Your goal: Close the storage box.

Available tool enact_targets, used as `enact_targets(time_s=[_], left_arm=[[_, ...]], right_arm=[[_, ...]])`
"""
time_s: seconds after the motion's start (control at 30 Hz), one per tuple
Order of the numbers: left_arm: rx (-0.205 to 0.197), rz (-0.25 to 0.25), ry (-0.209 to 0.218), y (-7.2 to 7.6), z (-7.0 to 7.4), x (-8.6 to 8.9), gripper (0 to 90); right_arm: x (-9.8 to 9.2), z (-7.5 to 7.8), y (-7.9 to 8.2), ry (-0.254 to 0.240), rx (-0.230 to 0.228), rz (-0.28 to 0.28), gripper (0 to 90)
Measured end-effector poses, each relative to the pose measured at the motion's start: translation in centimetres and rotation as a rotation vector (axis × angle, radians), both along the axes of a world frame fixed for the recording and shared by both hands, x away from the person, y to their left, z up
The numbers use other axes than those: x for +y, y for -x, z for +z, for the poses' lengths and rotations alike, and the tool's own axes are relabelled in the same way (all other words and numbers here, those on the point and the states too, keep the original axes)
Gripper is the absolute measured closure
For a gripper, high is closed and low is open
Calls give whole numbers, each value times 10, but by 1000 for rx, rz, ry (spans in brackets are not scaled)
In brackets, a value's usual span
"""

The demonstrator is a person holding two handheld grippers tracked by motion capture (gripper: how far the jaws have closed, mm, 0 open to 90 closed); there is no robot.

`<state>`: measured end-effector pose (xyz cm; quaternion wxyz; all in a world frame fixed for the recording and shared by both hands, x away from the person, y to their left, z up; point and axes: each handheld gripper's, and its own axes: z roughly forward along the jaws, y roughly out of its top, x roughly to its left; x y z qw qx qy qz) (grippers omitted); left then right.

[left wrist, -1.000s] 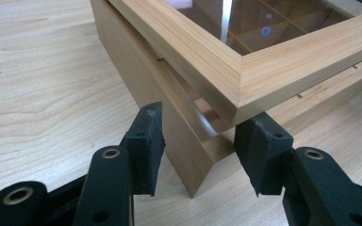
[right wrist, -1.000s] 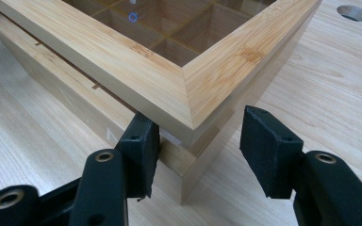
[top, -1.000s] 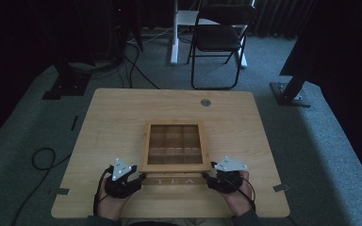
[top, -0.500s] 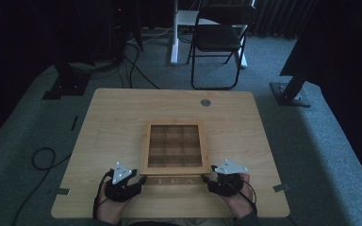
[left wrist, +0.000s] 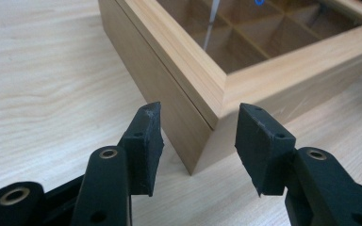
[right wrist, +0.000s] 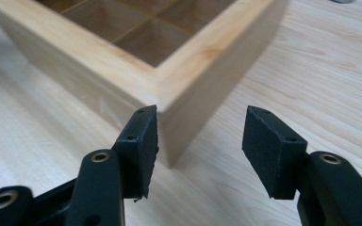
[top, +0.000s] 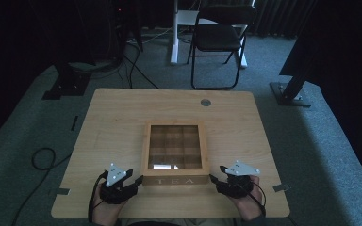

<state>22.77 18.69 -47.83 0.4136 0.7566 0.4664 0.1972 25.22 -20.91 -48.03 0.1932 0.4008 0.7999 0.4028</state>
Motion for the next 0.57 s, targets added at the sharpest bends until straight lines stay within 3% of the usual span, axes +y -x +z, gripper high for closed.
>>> enact_targets(time_s=[0.1, 0.57], left_arm=[[-8, 12, 2, -1, 2, 3, 516], [-22, 52, 16, -9, 6, 13, 510]], right_arm=[[-8, 0, -3, -18, 5, -36, 449], [-27, -4, -33, -4, 10, -133, 439]])
